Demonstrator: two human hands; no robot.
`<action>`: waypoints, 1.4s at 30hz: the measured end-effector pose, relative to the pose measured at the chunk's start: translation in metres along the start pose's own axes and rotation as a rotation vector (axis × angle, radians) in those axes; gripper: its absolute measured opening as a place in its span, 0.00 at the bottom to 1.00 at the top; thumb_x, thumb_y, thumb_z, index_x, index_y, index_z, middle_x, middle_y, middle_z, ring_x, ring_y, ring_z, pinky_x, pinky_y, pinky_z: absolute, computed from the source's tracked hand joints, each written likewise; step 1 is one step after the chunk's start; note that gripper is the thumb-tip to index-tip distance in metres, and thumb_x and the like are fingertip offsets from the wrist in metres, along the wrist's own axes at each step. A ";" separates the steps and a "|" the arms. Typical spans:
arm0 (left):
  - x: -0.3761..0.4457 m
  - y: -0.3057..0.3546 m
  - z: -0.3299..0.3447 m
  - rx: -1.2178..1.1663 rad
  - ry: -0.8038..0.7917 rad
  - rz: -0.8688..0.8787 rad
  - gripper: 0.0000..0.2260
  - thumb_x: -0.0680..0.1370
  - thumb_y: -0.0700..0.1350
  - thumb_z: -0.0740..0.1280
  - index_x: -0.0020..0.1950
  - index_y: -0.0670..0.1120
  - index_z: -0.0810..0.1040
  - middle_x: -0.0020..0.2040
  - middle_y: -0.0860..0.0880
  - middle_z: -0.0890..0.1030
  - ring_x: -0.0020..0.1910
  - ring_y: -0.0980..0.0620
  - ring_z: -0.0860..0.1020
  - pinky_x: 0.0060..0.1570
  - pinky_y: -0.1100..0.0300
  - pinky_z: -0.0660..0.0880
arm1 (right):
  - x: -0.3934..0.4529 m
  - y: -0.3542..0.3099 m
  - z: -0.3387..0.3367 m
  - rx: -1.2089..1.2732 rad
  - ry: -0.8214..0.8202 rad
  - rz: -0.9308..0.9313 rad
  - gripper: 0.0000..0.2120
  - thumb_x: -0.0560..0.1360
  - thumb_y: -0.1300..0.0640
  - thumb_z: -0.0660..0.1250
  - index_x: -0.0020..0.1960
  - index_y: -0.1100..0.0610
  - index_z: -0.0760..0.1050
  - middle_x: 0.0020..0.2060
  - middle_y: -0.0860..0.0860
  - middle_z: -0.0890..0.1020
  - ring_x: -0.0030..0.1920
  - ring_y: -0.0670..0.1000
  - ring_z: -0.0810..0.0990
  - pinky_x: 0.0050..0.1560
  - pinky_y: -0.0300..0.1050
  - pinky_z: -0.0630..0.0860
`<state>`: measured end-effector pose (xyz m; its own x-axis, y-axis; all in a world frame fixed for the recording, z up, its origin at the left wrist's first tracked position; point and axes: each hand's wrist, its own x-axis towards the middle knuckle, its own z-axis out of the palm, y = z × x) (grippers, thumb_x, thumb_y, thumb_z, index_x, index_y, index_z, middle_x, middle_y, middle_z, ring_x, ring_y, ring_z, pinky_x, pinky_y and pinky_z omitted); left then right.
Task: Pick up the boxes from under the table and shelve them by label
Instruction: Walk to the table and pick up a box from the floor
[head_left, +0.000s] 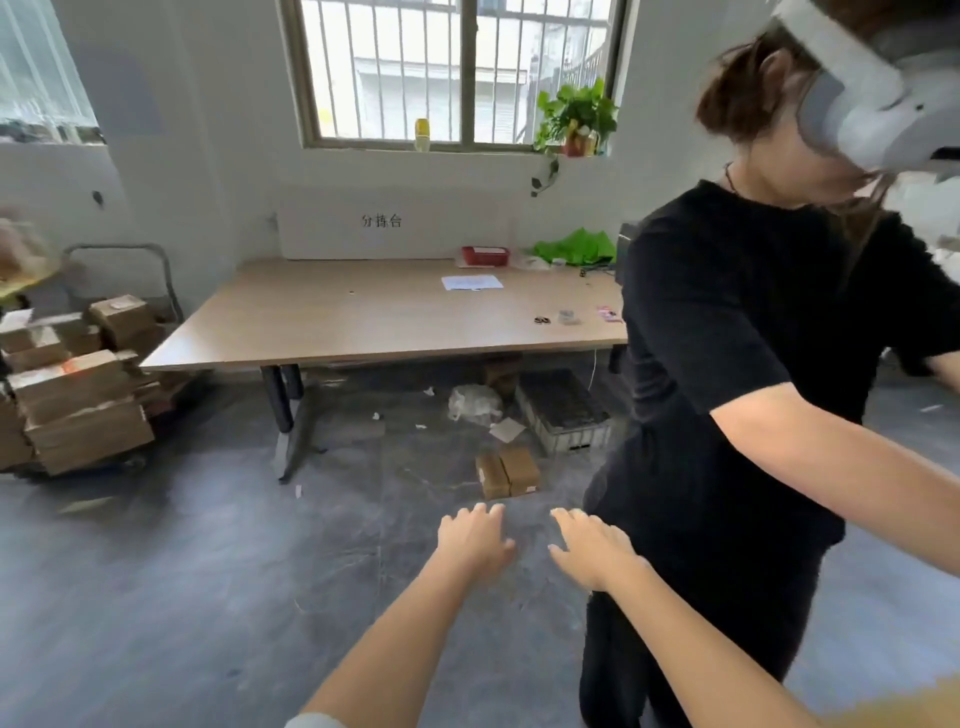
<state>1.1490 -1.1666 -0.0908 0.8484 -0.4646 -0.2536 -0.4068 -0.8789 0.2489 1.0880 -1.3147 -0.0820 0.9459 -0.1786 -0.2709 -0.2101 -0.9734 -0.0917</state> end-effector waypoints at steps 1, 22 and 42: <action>0.019 -0.004 -0.005 -0.006 -0.002 -0.013 0.23 0.78 0.52 0.57 0.72 0.47 0.63 0.70 0.44 0.69 0.68 0.41 0.69 0.65 0.47 0.64 | 0.022 -0.001 -0.004 -0.004 -0.016 -0.016 0.25 0.79 0.48 0.55 0.74 0.54 0.57 0.69 0.54 0.69 0.68 0.57 0.70 0.64 0.53 0.69; 0.437 -0.086 -0.088 0.020 -0.065 -0.117 0.23 0.78 0.52 0.55 0.72 0.46 0.62 0.69 0.43 0.70 0.66 0.40 0.69 0.64 0.46 0.65 | 0.484 0.028 -0.067 -0.035 -0.191 0.005 0.24 0.78 0.48 0.56 0.72 0.56 0.60 0.68 0.56 0.70 0.68 0.59 0.70 0.62 0.55 0.69; 0.914 -0.228 0.071 -0.078 -0.352 -0.212 0.28 0.78 0.55 0.54 0.77 0.47 0.54 0.76 0.45 0.62 0.72 0.43 0.64 0.69 0.48 0.64 | 0.949 0.110 0.085 0.251 -0.396 0.111 0.29 0.78 0.50 0.55 0.76 0.55 0.53 0.72 0.57 0.65 0.68 0.58 0.69 0.64 0.52 0.71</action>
<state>1.9934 -1.3984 -0.4453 0.7378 -0.2948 -0.6073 -0.1974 -0.9545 0.2236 1.9413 -1.5796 -0.4301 0.7576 -0.1638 -0.6319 -0.4037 -0.8782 -0.2564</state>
